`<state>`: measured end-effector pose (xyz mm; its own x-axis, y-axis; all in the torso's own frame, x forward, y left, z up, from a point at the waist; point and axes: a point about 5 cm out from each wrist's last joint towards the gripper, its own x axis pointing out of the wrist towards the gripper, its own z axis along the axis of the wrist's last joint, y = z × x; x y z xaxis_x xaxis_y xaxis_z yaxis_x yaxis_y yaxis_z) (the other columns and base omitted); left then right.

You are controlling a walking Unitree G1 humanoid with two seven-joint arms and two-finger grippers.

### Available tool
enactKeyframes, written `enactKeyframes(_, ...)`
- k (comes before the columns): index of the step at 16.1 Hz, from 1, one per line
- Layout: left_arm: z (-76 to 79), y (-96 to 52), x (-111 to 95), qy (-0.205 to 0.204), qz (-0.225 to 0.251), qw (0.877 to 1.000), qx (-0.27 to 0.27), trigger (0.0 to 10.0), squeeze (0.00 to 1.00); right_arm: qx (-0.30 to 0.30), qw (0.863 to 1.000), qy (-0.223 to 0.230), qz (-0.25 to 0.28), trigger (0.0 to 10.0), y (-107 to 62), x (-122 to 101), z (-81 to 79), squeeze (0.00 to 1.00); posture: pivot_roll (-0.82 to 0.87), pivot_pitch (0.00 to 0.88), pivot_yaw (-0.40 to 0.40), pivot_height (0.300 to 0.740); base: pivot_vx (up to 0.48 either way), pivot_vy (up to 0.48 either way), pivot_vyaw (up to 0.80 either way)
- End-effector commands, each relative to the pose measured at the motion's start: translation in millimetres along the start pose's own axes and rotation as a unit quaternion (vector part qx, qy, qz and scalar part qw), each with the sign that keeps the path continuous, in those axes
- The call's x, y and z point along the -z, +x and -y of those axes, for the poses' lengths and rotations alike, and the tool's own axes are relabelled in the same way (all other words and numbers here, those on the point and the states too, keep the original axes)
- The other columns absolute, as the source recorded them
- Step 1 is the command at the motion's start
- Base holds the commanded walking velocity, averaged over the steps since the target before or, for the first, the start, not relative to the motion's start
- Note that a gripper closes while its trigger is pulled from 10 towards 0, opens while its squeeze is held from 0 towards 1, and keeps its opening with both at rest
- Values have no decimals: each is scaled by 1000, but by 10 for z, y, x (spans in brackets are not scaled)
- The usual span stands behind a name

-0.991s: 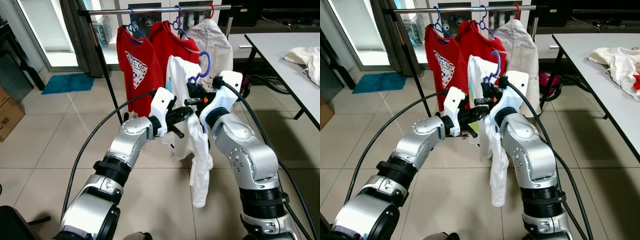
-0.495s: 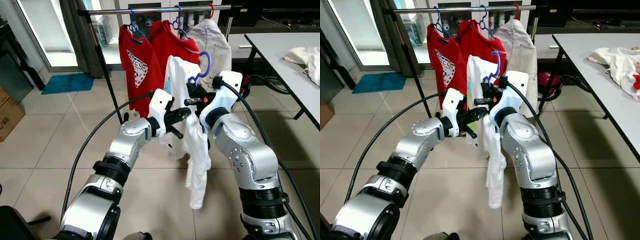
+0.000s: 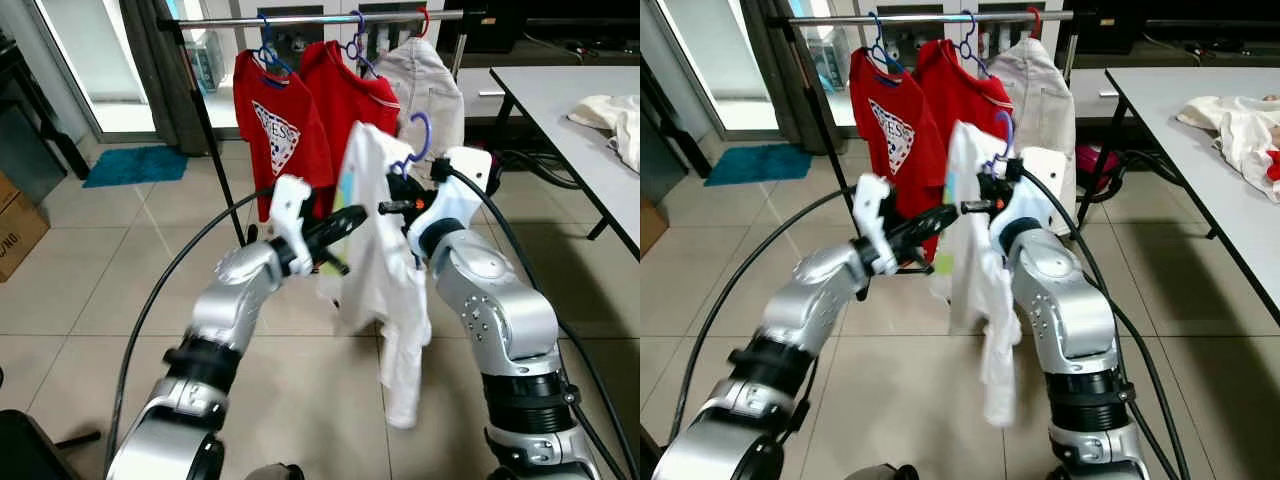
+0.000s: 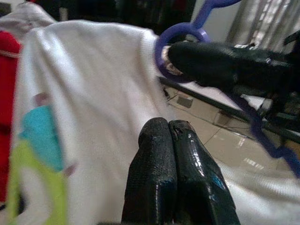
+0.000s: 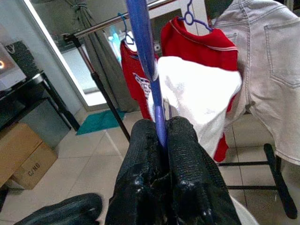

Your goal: Hang hanger

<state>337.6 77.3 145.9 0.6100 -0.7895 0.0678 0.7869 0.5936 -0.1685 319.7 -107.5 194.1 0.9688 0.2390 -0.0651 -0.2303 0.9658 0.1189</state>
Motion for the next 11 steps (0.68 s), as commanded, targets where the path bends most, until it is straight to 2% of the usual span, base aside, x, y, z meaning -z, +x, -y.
enactKeyframes(1, -64, -45, -36, 18, -5, 999, -31, 0, 0, -11, 1000, -1, 5, 10000, 19, -46, -52, 0, -91, 0, 78, 740, 0, 0, 0)
enactKeyframes(2, -103, -60, -1, 50, -31, 997, -55, 1647, 0, -21, 1000, 0, 6, 10000, 29, -48, -96, 0, -86, 0, 76, 740, 0, 0, 0)
enactKeyframes(3, -95, -44, -2, 55, -37, 996, -52, 10000, 0, -31, 999, 5, 11, 10000, 30, -61, -140, 0, -80, 0, 76, 740, 0, 0, 0)
enactKeyframes(4, -88, -10, -52, 75, -24, 995, -57, 10000, 71, -43, 999, 12, 22, 10000, 24, -86, -189, 0, -78, 0, 77, 740, 0, 0, 0)
enactKeyframes(5, -105, 11, -100, 149, -21, 985, -81, 10000, 1000, -52, 998, 24, 34, 10000, 7, -100, -241, 0, -75, 0, 79, 740, 0, 0, 0)
enactKeyframes(6, -102, 15, -109, 189, -21, 978, -85, 10000, 1000, -55, 997, 29, 38, 10000, -1, -101, -256, 0, -76, 0, 78, 740, 0, 0, 0)
enactKeyframes(7, -98, 20, -106, 212, -21, 973, -90, 10000, 1000, -56, 997, 35, 42, 10000, -6, -106, -257, 0, -76, 0, 78, 740, 0, 0, 0)
enactKeyframes(9, -99, 5, -130, 202, 14, 971, -129, 10000, 1000, -65, 996, 42, 53, 10000, -21, -129, -270, 0, -82, 0, 76, 740, 0, 0, 0)
enactKeyframes(11, -94, 22, -137, 155, 47, 977, -142, 10000, 1000, -70, 995, 43, 58, 10000, -18, -152, -278, 0, -83, 0, 71, 740, 0, 0, 0)
